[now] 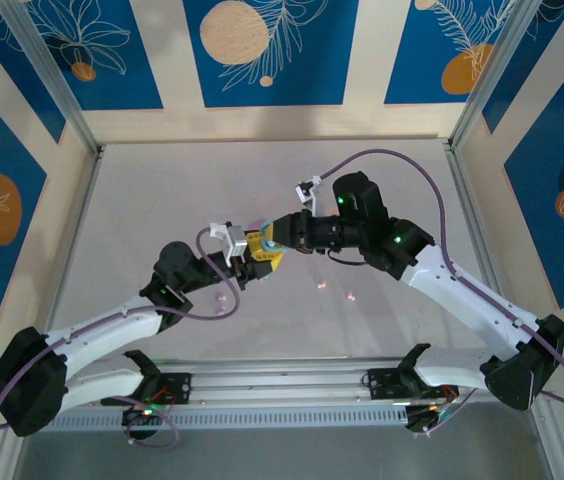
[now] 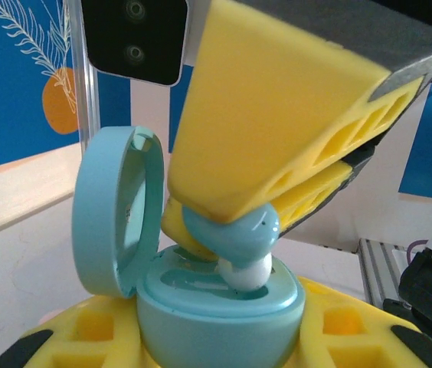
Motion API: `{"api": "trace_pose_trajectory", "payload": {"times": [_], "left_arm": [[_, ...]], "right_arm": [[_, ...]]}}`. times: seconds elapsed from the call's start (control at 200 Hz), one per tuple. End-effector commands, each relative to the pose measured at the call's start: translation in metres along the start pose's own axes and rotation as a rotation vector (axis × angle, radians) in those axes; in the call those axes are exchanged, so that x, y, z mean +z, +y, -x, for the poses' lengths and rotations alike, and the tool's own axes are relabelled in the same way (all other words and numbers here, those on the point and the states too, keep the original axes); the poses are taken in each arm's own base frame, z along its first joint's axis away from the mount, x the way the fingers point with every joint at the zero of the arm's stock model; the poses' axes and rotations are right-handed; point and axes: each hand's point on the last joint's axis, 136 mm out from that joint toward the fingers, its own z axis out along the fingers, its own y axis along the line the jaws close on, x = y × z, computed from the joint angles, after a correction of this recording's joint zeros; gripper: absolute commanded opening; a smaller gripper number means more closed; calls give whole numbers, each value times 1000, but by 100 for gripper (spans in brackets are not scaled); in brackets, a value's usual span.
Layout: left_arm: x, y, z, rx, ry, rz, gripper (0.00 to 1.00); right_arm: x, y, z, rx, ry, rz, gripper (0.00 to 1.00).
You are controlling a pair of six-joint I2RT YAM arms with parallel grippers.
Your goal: Insert wireless bluetooth earbuds into charging case
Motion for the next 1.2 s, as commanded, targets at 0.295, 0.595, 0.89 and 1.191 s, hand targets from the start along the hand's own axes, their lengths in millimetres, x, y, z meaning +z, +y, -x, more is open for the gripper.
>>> {"api": "trace_pose_trajectory", "payload": {"times": [0.295, 0.595, 0.89, 1.191], "left_arm": [[-2, -9, 34, 31, -130, -26, 25], [-3, -4, 36, 38, -145, 5, 25], [-3, -3, 37, 40, -147, 13, 25], [-2, -4, 36, 40, -143, 7, 25]], "right_arm": [[6, -8, -6, -25, 11, -47, 24], [0, -1, -21, -52, 86, -62, 24], [4, 0, -25, -53, 119, -68, 25], [1, -5, -22, -49, 96, -108, 29]]}}
